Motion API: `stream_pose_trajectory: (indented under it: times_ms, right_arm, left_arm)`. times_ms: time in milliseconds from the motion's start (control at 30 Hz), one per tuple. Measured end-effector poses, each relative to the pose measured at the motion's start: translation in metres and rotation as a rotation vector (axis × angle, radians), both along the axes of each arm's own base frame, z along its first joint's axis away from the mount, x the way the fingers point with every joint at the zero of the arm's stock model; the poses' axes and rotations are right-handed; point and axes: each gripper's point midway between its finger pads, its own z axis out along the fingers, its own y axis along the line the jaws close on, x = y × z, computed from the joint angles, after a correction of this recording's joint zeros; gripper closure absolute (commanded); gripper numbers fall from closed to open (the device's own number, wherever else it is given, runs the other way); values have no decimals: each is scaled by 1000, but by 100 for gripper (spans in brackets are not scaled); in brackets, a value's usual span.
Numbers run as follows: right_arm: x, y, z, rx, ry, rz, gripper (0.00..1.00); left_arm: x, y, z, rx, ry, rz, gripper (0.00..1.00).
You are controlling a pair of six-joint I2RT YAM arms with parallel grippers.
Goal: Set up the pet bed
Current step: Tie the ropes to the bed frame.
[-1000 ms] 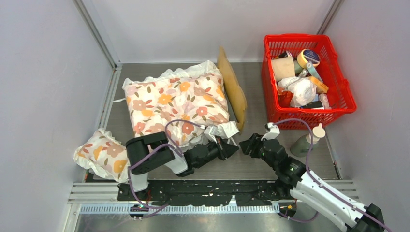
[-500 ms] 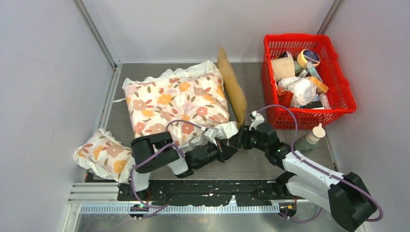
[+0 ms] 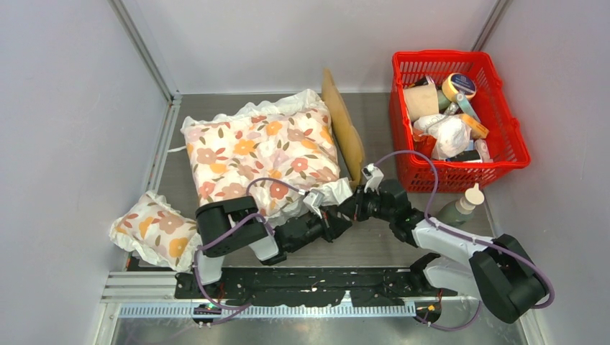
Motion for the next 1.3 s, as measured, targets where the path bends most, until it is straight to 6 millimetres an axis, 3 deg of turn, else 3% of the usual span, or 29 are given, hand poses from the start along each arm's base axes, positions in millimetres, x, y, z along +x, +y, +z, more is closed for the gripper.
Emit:
stream_pose_trajectory:
  times_ms: [133, 233, 333, 567, 700, 933, 1300]
  right_arm:
    - [-2, -6, -1, -11, 1, -20, 95]
    - [-2, -10, 4, -4, -28, -38, 95]
    - [-5, -13, 3, -5, -36, -47, 95]
    - [-5, -18, -1, -16, -40, -67, 95]
    - [-6, -18, -1, -16, -37, -67, 95]
    - [-7, -18, 5, -1, -48, -71, 95]
    - [-8, -19, 7, 1, -51, -71, 95]
  left_arm:
    - [-3, 4, -6, 16, 7, -5, 83]
    - [-5, 6, -9, 22, 12, -9, 87]
    - [-8, 9, -13, 34, 16, -14, 75]
    - [-17, 27, -38, 141, 56, -7, 62]
    - [-12, 31, -46, 244, 83, 35, 58]
    - [6, 12, -38, 397, 77, 130, 56]
    - [15, 24, -52, 607, 99, 234, 57]
